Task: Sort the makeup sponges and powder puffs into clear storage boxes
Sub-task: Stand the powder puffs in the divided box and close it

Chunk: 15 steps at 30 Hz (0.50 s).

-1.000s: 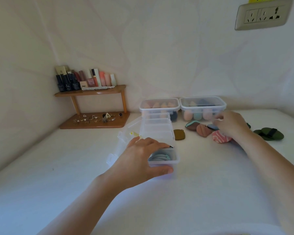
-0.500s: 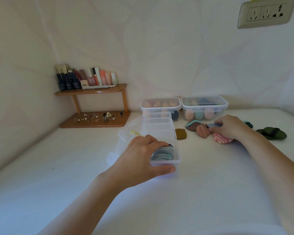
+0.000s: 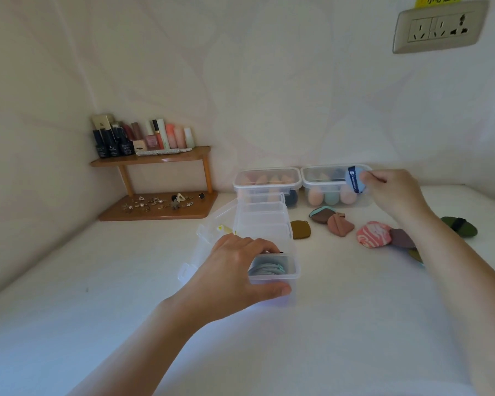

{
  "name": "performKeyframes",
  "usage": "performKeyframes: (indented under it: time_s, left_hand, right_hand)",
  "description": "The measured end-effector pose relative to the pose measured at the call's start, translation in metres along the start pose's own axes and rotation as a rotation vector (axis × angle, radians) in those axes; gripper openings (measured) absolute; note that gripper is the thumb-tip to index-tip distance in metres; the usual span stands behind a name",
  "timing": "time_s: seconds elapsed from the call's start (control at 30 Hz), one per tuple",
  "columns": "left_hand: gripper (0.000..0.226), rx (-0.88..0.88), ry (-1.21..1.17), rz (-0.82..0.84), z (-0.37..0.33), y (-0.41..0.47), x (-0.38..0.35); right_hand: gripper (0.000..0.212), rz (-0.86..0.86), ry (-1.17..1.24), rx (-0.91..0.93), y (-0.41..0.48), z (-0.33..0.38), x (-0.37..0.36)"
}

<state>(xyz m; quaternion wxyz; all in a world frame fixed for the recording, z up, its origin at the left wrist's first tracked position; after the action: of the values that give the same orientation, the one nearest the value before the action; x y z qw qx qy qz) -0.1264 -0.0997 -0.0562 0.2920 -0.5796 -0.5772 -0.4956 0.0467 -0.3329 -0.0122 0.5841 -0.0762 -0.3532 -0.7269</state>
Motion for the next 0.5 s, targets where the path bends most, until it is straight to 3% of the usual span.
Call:
performKeyframes:
  time_s: [0.1,0.2,0.27,0.37,0.5]
  left_hand:
    - [0.055,0.012,-0.006,0.004,-0.001,0.000,0.001]
    - [0.053,0.016,0.012,0.016,-0.003,0.000,0.001]
    - [0.052,0.003,0.018,0.008,-0.003,0.000,0.002]
    - [0.052,-0.010,0.018,-0.001,-0.004,-0.001,0.004]
    - [0.052,0.005,0.016,0.004,-0.004,-0.001,0.003]
  right_hand:
    - [0.027,0.238,0.398,-0.082,-0.015,0.023,-0.016]
    - [0.029,0.551,0.636,0.032,-0.045,0.067,-0.037]
    - [0.034,0.650,0.696,0.111,-0.064,0.090,-0.047]
    - [0.020,0.632,0.407,0.349,-0.090,0.116,-0.059]
    - [0.037,0.629,0.038,0.577,-0.110,0.124,-0.072]
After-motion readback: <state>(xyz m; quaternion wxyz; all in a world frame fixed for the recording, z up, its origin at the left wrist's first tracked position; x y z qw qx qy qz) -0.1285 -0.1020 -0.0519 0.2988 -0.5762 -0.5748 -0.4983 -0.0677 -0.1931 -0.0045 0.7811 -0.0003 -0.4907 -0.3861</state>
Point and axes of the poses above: each hand's wrist, its own y-axis towards the middle knuckle, its own x-axis out of the back of the hand, z = x × y, the point moved 9 cm from there along y, towards the middle knuckle, and after that the axes turned 1 degree about -x, right-handed, at the moved point
